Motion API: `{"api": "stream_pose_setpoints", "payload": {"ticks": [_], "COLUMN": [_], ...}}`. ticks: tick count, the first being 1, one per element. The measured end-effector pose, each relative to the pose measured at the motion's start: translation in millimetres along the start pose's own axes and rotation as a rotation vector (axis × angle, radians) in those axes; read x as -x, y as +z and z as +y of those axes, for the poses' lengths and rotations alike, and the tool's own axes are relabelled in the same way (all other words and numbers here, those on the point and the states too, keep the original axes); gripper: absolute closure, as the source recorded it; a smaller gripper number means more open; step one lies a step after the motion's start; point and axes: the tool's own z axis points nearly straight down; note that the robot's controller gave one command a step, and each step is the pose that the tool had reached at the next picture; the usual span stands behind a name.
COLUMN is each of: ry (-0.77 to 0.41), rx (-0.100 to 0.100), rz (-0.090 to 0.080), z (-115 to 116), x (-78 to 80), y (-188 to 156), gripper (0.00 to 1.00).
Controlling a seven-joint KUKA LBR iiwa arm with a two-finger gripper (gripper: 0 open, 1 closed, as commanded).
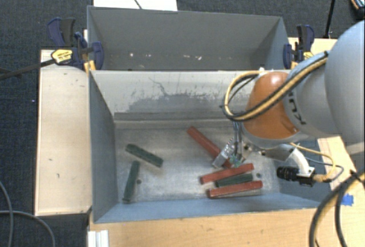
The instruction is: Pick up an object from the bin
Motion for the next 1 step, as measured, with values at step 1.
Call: {"api": "stream_pose_setpoints", "payload": {"ticks": [1], "ry": [0.100], "rx": [-0.001], "rz": [-0.001], "z": [-28.5], "x": [49.1], "y": [-0.7], "gripper": [1.00]}}
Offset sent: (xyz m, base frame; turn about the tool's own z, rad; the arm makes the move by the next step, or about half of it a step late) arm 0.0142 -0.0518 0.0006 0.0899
